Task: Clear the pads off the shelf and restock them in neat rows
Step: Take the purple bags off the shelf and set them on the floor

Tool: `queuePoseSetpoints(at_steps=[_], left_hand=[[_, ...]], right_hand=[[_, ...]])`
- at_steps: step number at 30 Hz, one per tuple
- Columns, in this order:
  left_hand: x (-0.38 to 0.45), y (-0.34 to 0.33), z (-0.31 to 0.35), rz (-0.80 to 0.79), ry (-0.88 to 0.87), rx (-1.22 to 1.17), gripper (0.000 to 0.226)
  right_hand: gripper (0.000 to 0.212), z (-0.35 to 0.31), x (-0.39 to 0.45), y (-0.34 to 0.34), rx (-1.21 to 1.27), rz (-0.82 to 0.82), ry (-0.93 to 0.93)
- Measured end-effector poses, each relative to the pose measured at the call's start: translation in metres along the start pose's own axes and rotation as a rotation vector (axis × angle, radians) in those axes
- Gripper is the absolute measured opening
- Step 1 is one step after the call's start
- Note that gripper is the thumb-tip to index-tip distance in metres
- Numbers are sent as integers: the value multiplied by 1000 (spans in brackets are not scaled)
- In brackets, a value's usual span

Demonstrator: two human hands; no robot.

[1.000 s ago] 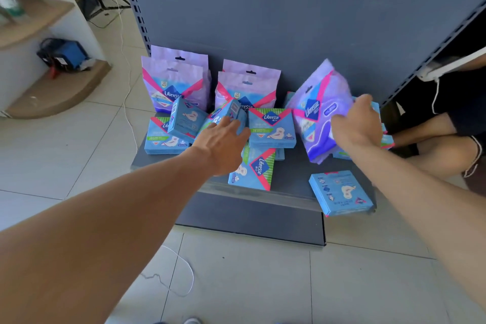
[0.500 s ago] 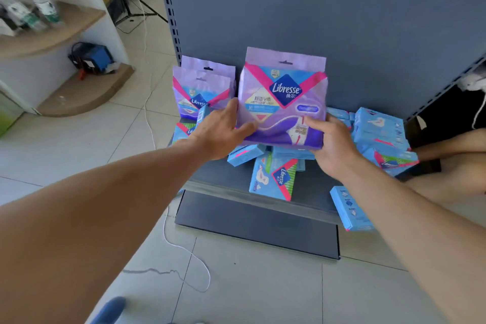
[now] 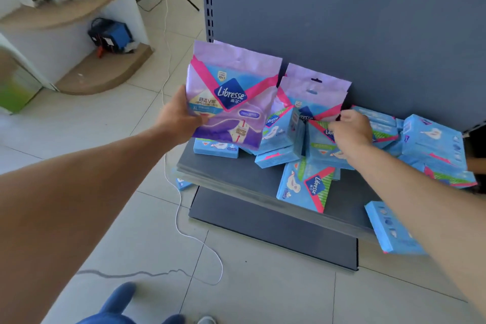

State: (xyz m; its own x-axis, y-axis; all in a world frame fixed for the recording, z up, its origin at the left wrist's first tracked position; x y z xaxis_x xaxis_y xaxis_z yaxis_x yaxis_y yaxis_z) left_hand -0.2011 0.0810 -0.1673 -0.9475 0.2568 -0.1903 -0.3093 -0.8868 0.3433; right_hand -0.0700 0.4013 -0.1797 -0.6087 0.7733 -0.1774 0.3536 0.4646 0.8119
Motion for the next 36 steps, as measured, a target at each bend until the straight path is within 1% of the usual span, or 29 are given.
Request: queuePoseSetpoints(at_steps=[1,3,4,5,8,12,14,17,19,20,23,27,29,32,34,36], left_hand=[[2,7,-5,-4,10,7,48],[6,19,-18,-24,25,0,49],[9,24,-25,-35,37,-6,49],[9,27,-31,-45,46,-13,49],[12,36,-45,-68,63,-33,49],[13,41,-56,-72,56,-25,50],[12,41,-59,-72,64,-28,51],[10,41,-59,-72,88,-15,51],[8,40,-57,-70,98,-12,52],[6,40,-55,-67,97,-9,52],[0,39,-47,-57,86,3,54],[-10,39,-32,-14,54,4,51],[-15,36,-22,17,21,10,48],[-20,24,-5,51,-20,47,42],[-26,7,4,19,-14,36,42],[-37,-15,9,-58,-20,-25,45]], right_hand=[[5,3,10,-2,-81,-1,-28],[29,7,31,-11,-159,-34,-77],[36,6,41,-15,-174,-45,-85],[38,4,48,-18,-185,-50,-82],[35,-3,64,-31,-186,-71,-68],[44,-2,66,-31,-131,-36,-82],[40,0,65,-24,-102,5,-58],[24,-6,63,-12,-84,48,43],[12,-9,66,-1,-30,51,100],[11,-10,70,5,11,50,120],[20,-15,75,33,113,64,199],[15,-35,46,74,341,106,206],[13,-37,27,84,461,38,161],[16,-38,-10,79,544,-201,118],[15,-33,-37,68,528,-333,118],[15,-25,-60,52,543,-435,103]])
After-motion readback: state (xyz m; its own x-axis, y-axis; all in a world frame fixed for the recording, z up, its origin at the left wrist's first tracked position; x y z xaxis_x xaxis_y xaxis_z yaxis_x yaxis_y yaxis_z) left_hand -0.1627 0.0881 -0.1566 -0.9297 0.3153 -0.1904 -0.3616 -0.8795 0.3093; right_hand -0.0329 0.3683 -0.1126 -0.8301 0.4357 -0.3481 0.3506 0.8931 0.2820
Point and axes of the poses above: each hand's wrist, its own x-axis towards the middle knuckle, its own y-axis out of the back of the hand, z = x × y, the point moved 4 cm from there along x, towards the middle knuckle, and after that the axes turned 12 degrees about -x, right-handed, at the moved point
